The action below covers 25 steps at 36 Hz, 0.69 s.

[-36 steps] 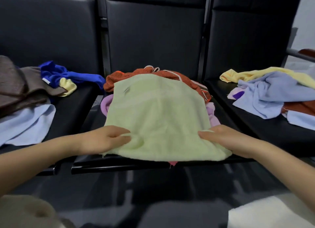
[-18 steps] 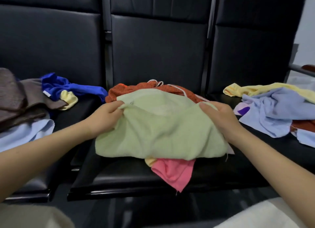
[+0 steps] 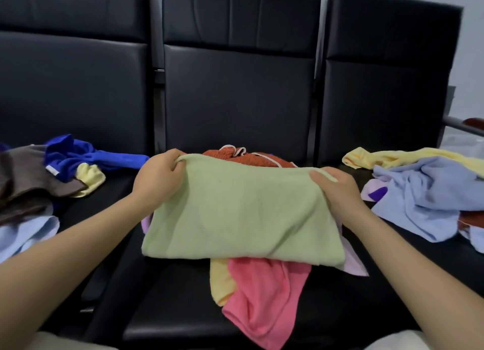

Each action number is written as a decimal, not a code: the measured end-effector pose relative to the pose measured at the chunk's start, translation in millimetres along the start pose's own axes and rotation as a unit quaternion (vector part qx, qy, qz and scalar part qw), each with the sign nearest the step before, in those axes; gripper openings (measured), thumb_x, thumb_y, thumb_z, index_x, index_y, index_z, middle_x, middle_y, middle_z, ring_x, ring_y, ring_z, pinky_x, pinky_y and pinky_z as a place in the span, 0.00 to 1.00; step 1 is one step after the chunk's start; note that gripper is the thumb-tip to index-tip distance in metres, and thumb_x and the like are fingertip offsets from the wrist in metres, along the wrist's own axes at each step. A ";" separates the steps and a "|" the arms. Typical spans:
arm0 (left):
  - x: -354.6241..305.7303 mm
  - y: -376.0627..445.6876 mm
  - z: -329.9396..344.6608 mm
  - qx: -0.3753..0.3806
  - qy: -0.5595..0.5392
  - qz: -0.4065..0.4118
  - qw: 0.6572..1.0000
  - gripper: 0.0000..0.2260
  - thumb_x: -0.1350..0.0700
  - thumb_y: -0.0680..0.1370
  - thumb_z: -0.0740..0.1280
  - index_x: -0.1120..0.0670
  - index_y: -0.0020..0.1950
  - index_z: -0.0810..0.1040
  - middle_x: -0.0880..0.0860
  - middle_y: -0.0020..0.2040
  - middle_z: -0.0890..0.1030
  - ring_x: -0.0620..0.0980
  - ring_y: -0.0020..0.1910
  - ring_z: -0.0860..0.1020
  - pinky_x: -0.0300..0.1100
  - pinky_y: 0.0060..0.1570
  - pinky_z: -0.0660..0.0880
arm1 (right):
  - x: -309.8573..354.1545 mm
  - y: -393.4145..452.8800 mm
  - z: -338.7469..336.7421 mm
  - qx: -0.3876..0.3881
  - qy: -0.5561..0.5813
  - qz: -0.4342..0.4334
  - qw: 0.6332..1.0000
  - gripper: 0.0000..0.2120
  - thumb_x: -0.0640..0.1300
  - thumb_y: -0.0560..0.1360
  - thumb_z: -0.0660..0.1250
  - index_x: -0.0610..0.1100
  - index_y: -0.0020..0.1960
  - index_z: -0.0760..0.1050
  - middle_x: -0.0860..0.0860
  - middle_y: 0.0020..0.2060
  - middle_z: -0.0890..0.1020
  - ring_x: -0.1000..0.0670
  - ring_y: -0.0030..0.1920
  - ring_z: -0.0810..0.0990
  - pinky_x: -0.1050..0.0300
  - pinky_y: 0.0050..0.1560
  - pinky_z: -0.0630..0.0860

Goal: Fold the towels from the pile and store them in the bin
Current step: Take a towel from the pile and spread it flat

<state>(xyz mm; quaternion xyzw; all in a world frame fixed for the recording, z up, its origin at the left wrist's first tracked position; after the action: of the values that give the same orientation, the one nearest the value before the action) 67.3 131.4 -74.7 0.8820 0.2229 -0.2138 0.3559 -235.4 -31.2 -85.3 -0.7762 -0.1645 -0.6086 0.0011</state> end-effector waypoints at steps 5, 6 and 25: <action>22.0 0.7 31.3 0.037 0.045 -0.006 0.998 0.10 0.54 0.81 0.59 0.56 0.49 0.77 0.52 0.41 0.80 0.55 0.43 0.77 0.48 0.40 0.72 | -21.6 16.0 17.4 0.010 -0.045 0.005 0.999 0.08 0.46 0.75 0.69 0.44 0.39 0.81 0.47 0.39 0.83 0.52 0.41 0.77 0.54 0.44 0.74; 27.0 0.2 38.8 0.053 0.051 -0.013 0.997 0.10 0.53 0.82 0.59 0.56 0.49 0.77 0.52 0.42 0.80 0.55 0.44 0.78 0.47 0.40 0.71 | -27.2 19.7 21.7 0.013 -0.061 0.006 0.998 0.09 0.46 0.75 0.69 0.43 0.39 0.81 0.46 0.40 0.84 0.50 0.43 0.79 0.51 0.48 0.75; 55.3 -29.8 38.9 0.148 -0.198 -0.371 0.895 0.17 0.42 0.79 0.62 0.56 0.53 0.71 0.56 0.53 0.74 0.60 0.52 0.73 0.54 0.48 0.70 | -54.0 0.4 3.6 0.028 0.051 0.195 0.979 0.21 0.53 0.72 0.75 0.39 0.57 0.77 0.45 0.51 0.82 0.49 0.45 0.80 0.59 0.37 0.73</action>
<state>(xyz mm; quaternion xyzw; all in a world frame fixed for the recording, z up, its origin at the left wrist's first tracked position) 87.3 135.9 -145.7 0.7173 0.4243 -0.5310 0.1531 -242.9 -44.6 -137.1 -0.7608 -0.0265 -0.6309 0.1499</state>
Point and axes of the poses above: each hand's wrist, its own y-axis towards the middle knuckle, its own z-axis out of the palm, x = y × z, the point moved 5 cm from there along y, towards the middle knuckle
